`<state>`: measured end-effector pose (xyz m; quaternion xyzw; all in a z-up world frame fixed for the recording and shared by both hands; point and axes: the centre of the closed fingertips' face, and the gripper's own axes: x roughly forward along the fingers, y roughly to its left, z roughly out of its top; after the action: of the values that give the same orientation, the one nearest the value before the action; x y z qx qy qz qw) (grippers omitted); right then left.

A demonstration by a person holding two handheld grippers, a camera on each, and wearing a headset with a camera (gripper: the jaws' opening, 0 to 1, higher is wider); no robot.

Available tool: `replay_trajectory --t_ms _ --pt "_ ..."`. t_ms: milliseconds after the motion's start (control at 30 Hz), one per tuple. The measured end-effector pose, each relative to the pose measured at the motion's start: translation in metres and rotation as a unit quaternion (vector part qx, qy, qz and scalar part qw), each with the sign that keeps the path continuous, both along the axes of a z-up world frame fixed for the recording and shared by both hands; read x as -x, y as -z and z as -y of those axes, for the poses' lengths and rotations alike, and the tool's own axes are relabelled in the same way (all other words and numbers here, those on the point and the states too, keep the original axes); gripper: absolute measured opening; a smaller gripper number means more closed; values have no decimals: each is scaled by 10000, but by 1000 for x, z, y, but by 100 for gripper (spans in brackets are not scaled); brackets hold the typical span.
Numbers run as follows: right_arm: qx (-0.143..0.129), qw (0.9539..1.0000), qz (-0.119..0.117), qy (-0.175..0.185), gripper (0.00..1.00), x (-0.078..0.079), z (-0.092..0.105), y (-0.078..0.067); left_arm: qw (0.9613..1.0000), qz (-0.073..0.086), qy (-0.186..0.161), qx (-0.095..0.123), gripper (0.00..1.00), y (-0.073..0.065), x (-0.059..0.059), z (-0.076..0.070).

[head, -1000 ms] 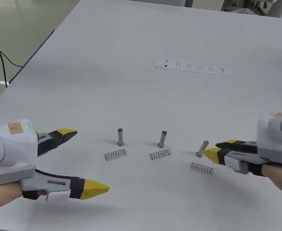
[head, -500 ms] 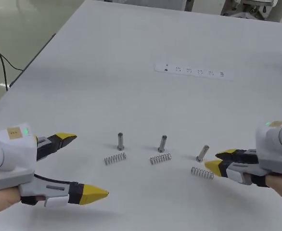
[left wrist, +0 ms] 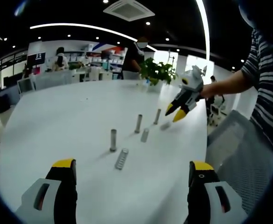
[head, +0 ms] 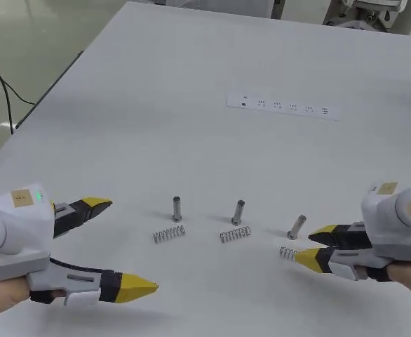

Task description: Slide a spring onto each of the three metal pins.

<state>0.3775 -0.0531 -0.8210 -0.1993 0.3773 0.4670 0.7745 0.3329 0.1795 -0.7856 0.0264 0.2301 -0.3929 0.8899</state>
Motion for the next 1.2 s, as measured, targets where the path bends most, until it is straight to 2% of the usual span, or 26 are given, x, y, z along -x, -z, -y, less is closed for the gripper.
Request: replay_trajectory --t_ms 33,100,167,333,467,700,1200 --pt "64 9998 23 -166 25 2 -2 1 10000 -3 0 1 98 0 0 0" --pt "182 9994 89 -270 26 2 -2 3 10000 -13 0 -6 98 1 0 0" --pt "357 9978 233 -505 28 2 -2 5 10000 -10 1 -6 98 1 0 0" --pt "637 9932 371 -899 27 6 -1 13 10000 -6 -12 1 98 0 0 -1" --pt "758 9910 430 -1012 24 5 0 17 10000 -18 -16 -7 98 1 1 -2" --pt "1026 9846 565 -1295 18 4 4 25 10000 -35 -3 2 98 3 3 0" --pt "1172 9804 533 -1490 14 3 3 33 10000 -37 25 -7 98 3 5 1"
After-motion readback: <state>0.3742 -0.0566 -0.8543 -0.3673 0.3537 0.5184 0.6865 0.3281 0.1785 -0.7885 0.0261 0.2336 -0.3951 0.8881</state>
